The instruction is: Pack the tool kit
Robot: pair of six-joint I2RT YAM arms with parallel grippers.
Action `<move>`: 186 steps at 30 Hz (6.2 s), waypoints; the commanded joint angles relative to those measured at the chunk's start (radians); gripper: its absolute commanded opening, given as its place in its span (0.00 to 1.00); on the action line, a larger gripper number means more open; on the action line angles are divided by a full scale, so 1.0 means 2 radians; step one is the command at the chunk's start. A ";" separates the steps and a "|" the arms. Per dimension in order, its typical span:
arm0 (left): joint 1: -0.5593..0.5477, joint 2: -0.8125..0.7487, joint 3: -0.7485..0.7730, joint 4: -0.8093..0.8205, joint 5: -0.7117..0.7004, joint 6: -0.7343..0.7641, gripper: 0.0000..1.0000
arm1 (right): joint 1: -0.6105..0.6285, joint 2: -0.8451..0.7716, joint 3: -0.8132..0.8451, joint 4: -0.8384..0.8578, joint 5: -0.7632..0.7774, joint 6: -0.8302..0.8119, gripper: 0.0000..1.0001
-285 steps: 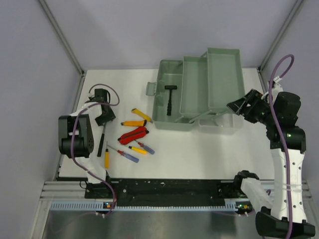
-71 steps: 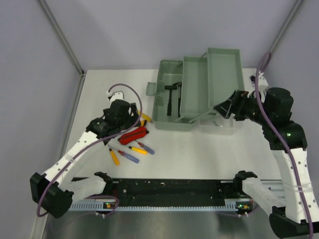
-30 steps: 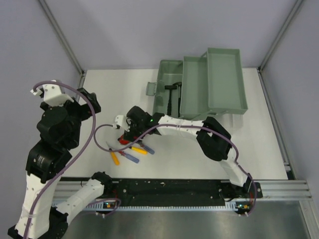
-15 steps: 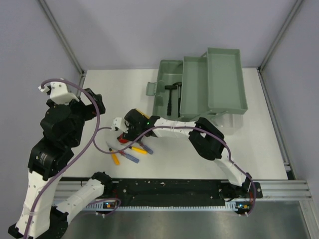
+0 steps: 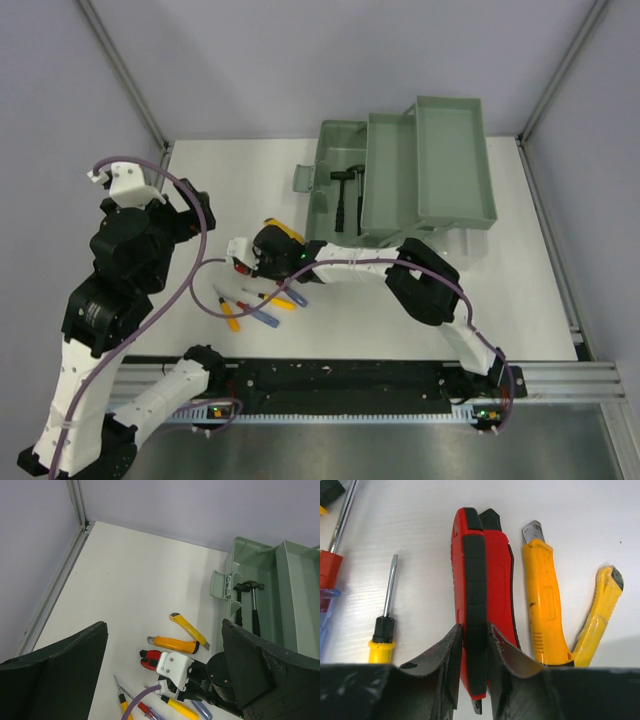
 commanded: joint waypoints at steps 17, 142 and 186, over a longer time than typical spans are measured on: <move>0.001 -0.001 0.019 0.020 0.021 0.000 0.99 | -0.007 -0.147 -0.031 0.033 0.004 0.087 0.00; 0.294 0.086 -0.144 0.072 0.325 -0.102 0.96 | -0.023 0.007 -0.002 0.033 0.054 0.067 0.59; 0.297 0.013 -0.113 0.041 0.222 -0.140 0.96 | -0.034 -0.241 -0.067 0.051 0.041 0.064 0.00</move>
